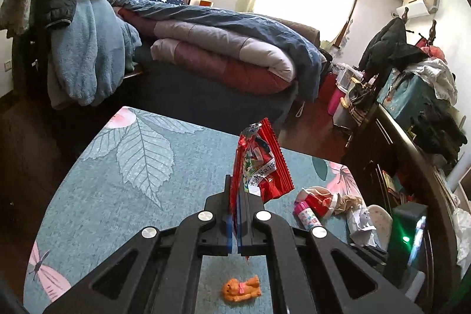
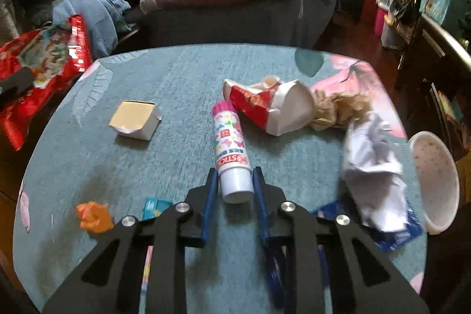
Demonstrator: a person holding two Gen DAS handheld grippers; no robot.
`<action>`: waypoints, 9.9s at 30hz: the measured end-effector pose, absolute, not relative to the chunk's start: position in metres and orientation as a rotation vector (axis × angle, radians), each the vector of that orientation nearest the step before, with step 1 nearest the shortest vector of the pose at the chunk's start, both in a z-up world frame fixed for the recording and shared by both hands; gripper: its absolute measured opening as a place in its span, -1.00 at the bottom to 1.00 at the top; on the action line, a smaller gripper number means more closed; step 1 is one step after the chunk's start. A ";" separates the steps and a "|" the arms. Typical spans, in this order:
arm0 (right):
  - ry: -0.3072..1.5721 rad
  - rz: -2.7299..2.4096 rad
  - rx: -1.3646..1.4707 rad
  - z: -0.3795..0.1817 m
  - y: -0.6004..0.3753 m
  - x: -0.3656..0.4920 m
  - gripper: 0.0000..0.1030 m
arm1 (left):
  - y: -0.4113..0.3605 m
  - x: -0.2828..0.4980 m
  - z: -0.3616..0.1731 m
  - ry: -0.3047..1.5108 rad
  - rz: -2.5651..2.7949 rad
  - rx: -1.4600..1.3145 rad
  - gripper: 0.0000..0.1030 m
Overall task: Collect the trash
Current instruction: 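Grasp the red snack bag with the left tool while the right tool grasps the small white cup, then carry the bag and cup over the wastebasket and open both tools, then grasp the red-white crumpled wrapper with the left tool while the right tool reaches for crumpled paper, then grasp the crumpled brown paper with the right tool, then carry the wrapper and brown paper over the wastebasket and open both tools, then move both open tools back over the table, then grasp the white wet-wipes pack with the left tool while the right tool grasps the blue biscuit bag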
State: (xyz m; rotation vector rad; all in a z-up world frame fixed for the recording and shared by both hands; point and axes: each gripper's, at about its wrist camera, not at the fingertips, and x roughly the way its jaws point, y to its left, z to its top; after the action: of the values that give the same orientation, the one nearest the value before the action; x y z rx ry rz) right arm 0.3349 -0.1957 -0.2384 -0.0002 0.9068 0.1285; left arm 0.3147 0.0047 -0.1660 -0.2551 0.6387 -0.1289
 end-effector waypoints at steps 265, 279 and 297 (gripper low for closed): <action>0.802 0.011 0.145 -0.215 -0.299 0.158 0.73 | 0.000 0.235 -0.196 0.791 -0.102 -0.022 0.92; 0.817 -0.048 0.151 -0.215 -0.304 0.139 0.73 | -0.052 0.215 -0.242 0.777 -0.597 0.280 0.92; 0.832 -0.074 0.201 -0.221 -0.312 0.163 0.74 | -0.044 0.221 -0.257 0.864 -0.621 0.196 -0.19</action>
State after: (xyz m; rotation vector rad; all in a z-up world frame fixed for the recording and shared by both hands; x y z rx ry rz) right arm 0.1630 -0.3124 -0.2211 0.2014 0.8323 -0.0736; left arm 0.2208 -0.0444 -0.2567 0.1958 0.8635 -0.6211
